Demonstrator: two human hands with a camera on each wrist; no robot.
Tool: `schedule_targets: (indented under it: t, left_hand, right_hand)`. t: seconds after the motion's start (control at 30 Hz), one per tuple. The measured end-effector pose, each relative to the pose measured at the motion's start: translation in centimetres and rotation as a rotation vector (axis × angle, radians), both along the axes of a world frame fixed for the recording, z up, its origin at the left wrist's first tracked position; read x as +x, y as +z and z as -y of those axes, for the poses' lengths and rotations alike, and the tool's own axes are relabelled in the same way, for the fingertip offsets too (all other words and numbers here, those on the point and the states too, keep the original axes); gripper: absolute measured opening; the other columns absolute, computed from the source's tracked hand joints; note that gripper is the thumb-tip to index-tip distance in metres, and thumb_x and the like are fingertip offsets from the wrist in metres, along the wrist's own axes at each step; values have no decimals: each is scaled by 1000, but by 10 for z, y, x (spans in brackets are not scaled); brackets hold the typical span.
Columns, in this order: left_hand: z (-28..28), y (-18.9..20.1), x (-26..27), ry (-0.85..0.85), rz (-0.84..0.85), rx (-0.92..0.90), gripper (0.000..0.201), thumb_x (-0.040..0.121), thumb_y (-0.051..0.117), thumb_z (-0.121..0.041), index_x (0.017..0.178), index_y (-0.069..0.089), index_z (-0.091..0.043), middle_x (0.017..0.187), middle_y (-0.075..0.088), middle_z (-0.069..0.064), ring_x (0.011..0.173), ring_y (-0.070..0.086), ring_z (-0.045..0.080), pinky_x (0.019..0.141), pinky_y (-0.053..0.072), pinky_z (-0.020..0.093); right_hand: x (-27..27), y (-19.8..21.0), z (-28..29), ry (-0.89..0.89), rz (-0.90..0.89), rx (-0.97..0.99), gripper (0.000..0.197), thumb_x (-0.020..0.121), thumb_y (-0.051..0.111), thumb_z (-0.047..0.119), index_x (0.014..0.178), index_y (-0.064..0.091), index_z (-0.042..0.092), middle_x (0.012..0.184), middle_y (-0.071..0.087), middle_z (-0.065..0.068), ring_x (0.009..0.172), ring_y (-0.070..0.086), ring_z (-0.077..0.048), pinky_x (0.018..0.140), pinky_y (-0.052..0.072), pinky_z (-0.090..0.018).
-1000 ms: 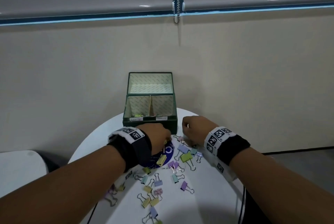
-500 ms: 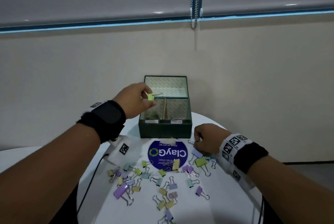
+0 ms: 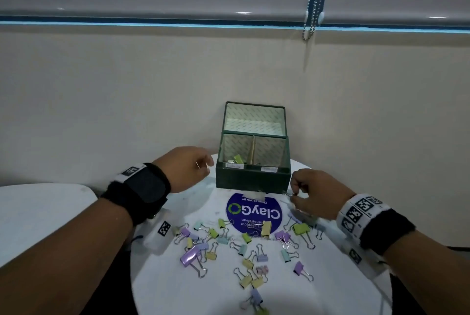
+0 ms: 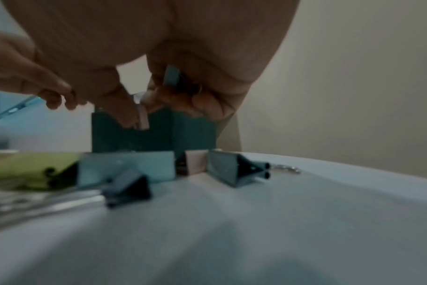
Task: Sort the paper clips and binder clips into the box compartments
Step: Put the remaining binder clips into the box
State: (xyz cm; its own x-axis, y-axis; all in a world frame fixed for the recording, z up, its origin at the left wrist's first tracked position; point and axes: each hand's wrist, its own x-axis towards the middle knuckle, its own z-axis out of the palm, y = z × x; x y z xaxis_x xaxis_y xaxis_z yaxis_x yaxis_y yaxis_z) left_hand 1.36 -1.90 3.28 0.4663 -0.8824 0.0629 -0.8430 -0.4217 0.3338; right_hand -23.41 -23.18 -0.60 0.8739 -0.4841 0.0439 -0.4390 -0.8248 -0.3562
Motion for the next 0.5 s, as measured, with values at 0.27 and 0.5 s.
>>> schedule_targets:
  t: [0.27,0.5]
  left_hand:
    - [-63,-18,-16,-177,-16,521,72,88,62,-25,148,29,-48,134,45,-14,117,53,7,99,45,27]
    - [-72,-33,-18,-129,-65,427,68,84,63,-22,144,39,-45,121,48,-16,109,54,8,98,46,28]
  right_hand:
    - [53,50,-42,222,-44,-103,16,97,63,29,87,51,24,81,53,10,70,49,-9,60,34,-23]
    - [137,58,-51,31,75,-55,2,100,54,17,101,53,19,106,57,-4,86,59,-20,78,53,-33]
